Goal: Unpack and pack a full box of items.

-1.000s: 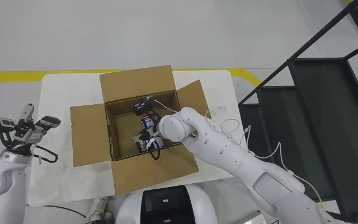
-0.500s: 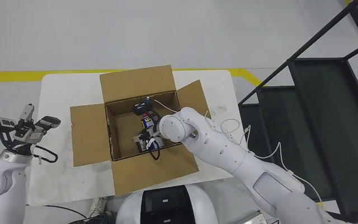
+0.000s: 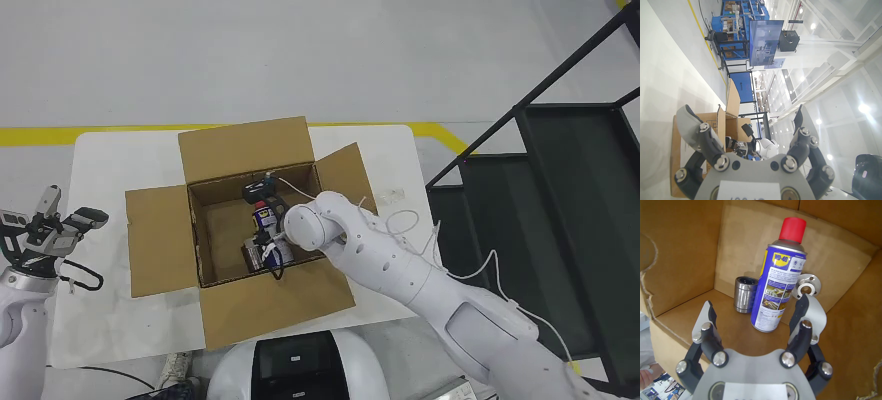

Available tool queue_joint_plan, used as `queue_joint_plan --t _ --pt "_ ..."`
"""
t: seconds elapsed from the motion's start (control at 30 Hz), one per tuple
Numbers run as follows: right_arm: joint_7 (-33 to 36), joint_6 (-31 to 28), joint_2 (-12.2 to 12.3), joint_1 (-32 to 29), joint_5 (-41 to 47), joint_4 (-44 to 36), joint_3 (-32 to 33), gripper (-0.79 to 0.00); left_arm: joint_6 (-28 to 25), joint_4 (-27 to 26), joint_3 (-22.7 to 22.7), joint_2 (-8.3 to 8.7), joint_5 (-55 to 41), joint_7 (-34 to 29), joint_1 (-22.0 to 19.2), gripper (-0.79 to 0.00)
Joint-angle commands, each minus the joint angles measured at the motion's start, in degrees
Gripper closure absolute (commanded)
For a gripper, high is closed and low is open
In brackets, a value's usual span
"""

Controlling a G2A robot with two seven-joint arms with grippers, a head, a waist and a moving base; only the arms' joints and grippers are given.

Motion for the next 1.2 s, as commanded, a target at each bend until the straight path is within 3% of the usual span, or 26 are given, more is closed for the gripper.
queue_joint_plan --t 0.0,0.03,0.3,0.5,0.6,0.73,0.9,1.1,1.17 --pt "-0.4 0.3 -0.6 0.7 0.0 1.7 -0.7 -0.634 0.0 0.0 0.0 0.00 0.0 0.0 0.0 -0.785" --pt "-0.7 0.7 -0.9 1.0 0.0 2.4 -1.1 -0.668 0.0 0.0 0.0 0.00 0.0 0.0 0.0 -0.785" --pt "-2.3 2.4 -3.3 2.8 -0.3 7.6 -3.3 -0.579 0.0 0.0 0.0 0.00 0.0 0.0 0.0 -0.785" --pt "-3.3 3.6 -4.9 3.9 -0.7 10.8 -4.4 -0.579 0.0 0.0 0.0 0.00 0.0 0.0 0.0 -0.785" --pt "-3.9 4.1 -5.6 4.3 -0.7 12.2 -4.7 -0.517 0.0 0.0 0.0 0.00 0.0 0.0 0.0 -0.785" --pt "-4.6 5.1 -6.4 4.7 -1.2 14.0 -4.9 -0.493 0.0 0.0 0.0 0.00 0.0 0.0 0.0 -0.785" --pt "-4.5 5.5 -7.6 5.5 -1.8 16.4 -5.6 -0.523 0.0 0.0 0.0 0.00 0.0 0.0 0.0 -0.785" --pt "-4.8 4.7 -8.9 6.2 -1.8 19.1 -5.8 -0.616 0.0 0.0 0.0 0.00 0.0 0.0 0.0 -0.785" --pt "-4.9 4.3 -9.2 6.4 -1.8 19.8 -5.8 -0.603 0.0 0.0 0.0 0.00 0.0 0.0 0.0 -0.785"
